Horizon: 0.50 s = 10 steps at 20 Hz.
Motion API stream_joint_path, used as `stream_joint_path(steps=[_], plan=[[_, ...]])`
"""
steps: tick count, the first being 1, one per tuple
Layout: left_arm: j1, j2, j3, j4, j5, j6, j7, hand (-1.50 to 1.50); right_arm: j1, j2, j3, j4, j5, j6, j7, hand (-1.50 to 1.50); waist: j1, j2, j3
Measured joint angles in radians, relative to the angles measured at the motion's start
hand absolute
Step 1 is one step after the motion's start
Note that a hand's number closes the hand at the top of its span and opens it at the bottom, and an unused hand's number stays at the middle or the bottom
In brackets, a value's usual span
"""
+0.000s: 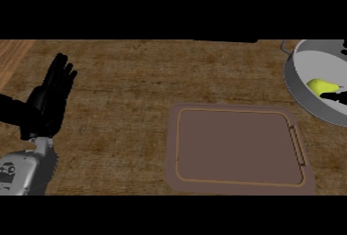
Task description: Pick the pear from the tray and place it in the pot
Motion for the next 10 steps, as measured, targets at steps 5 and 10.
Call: stream_joint_path(steps=[5, 10], plan=[[0.000, -0.005, -0.005, -0.007, -0.005, 0.000, 0.002, 0.00, -0.017, -0.056, -0.077, 0.051, -0.072, 0.128, 0.007, -1.50, 0.002, 0.003, 0.001], [0.005, -0.008, -0.005, -0.011, -0.004, -0.003, -0.001, 0.00, 0.007, -0.132, -0.114, 0.072, -0.104, 0.200, 0.036, -1.50, 0.002, 0.007, 0.002]])
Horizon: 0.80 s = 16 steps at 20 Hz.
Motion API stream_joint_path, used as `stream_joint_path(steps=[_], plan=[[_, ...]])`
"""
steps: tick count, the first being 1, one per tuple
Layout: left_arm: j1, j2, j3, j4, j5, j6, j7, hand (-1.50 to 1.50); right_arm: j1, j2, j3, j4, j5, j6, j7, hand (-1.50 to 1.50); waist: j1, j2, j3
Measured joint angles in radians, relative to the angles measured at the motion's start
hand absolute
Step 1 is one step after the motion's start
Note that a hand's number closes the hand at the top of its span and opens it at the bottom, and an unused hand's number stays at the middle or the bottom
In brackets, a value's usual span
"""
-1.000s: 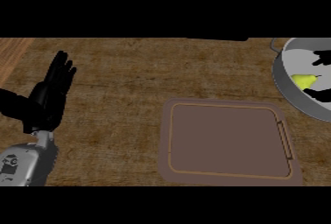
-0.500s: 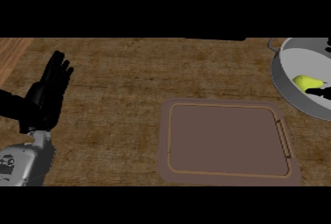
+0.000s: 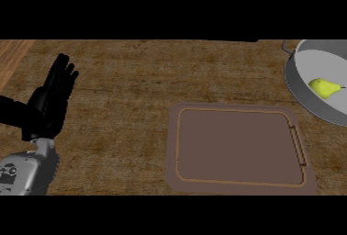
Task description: Pick the pear from the tray and place it in the pot
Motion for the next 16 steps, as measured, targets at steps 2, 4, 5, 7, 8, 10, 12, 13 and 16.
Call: stream_joint_path(steps=[2, 4, 5, 7, 8, 10, 12, 13, 16], plan=[[0.006, -0.005, -0.001, -0.006, -0.004, 0.004, -0.007, 0.00, 0.012, -0.028, -0.011, 0.001, -0.010, 0.027, 0.013, -1.50, 0.000, 0.000, 0.001], [0.010, -0.003, 0.004, -0.011, 0.002, 0.001, -0.008, 0.00, 0.027, -0.048, -0.018, 0.000, -0.015, 0.042, 0.023, -1.50, 0.002, 0.001, 0.001], [0.009, -0.003, 0.003, -0.015, 0.002, 0.000, -0.004, 0.00, 0.031, -0.060, -0.021, -0.003, -0.018, 0.052, 0.029, -1.50, 0.001, 0.002, 0.002], [0.007, 0.001, 0.010, -0.012, 0.006, -0.002, -0.003, 0.00, 0.044, -0.081, -0.026, -0.009, -0.022, 0.071, 0.040, -1.50, -0.001, 0.002, 0.003], [0.008, 0.000, 0.009, -0.014, 0.004, -0.001, -0.003, 0.00, 0.045, -0.090, -0.027, -0.013, -0.023, 0.076, 0.047, -1.50, 0.001, 0.003, 0.003], [0.004, -0.001, 0.010, -0.012, 0.004, 0.001, -0.002, 0.00, 0.059, -0.098, -0.029, -0.021, -0.024, 0.081, 0.050, -1.50, 0.000, 0.005, 0.004], [0.010, -0.003, 0.012, -0.010, 0.006, -0.002, -0.007, 0.00, 0.069, -0.115, -0.034, -0.029, -0.028, 0.094, 0.057, -1.50, -0.001, 0.005, 0.004], [0.011, -0.006, 0.009, -0.010, 0.006, -0.003, -0.007, 0.00, 0.073, -0.118, -0.036, -0.033, -0.029, 0.095, 0.060, -1.50, 0.000, 0.005, 0.005], [0.005, -0.005, 0.011, -0.014, 0.008, -0.003, -0.003, 0.00, 0.088, -0.126, -0.036, -0.047, -0.028, 0.100, 0.064, -1.50, 0.001, 0.006, 0.006]])
